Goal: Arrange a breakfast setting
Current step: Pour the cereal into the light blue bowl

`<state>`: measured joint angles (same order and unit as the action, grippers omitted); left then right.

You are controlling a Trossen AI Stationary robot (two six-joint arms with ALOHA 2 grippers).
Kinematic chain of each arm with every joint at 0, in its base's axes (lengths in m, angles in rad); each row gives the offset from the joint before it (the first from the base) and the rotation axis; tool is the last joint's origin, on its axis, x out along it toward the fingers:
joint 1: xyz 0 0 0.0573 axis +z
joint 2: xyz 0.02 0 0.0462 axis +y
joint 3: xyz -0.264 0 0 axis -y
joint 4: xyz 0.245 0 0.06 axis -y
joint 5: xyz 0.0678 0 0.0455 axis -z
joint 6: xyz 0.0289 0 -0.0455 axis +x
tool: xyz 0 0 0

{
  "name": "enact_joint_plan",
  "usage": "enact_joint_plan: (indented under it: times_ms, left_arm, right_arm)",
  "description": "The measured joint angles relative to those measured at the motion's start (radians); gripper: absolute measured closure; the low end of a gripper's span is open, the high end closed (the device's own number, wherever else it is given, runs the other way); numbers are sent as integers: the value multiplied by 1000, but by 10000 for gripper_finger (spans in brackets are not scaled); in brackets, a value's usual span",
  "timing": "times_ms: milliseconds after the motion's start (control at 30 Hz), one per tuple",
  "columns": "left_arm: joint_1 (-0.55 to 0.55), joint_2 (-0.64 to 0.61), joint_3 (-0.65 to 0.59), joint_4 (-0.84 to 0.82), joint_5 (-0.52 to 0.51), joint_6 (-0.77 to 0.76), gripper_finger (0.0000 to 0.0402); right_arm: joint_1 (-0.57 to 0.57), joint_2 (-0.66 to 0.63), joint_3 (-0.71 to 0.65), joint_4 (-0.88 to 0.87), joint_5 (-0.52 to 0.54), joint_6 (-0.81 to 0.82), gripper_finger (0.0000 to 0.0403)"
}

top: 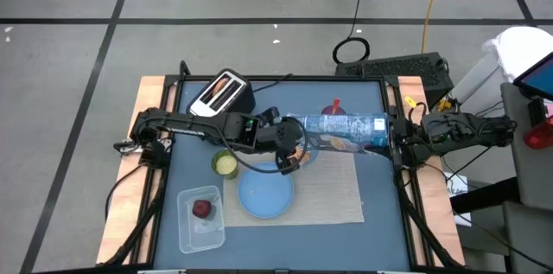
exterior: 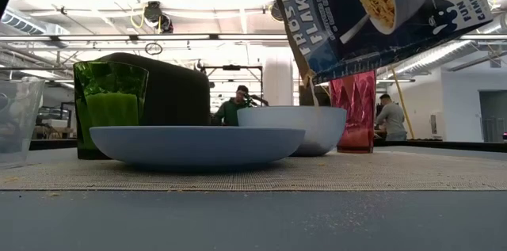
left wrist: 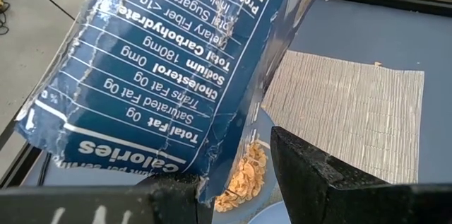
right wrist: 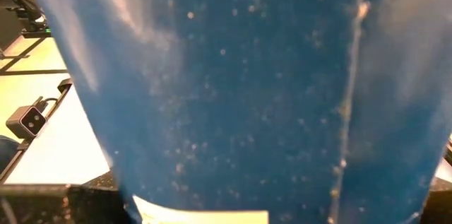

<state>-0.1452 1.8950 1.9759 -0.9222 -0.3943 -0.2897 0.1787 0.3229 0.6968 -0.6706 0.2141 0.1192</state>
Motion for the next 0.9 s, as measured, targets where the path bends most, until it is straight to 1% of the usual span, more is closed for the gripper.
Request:
enact_joint_plan:
  times_ms: [300,533,667,900]
  left_arm:
    - [5,-29,3,107,-3,36,268]
    - [1,-30,2,105,40,18,268]
    - [-1,-29,2,69,58,-27,268]
    - [-1,-29,1,-27,59,-85,268]
  right_arm:
    - [0,0,0,1,1,0,126]
    - [0,0,0,0,-4,0,126]
    - [0,2,0,0,-6,-1,126]
    - [0,2,0,0,-1,0,126]
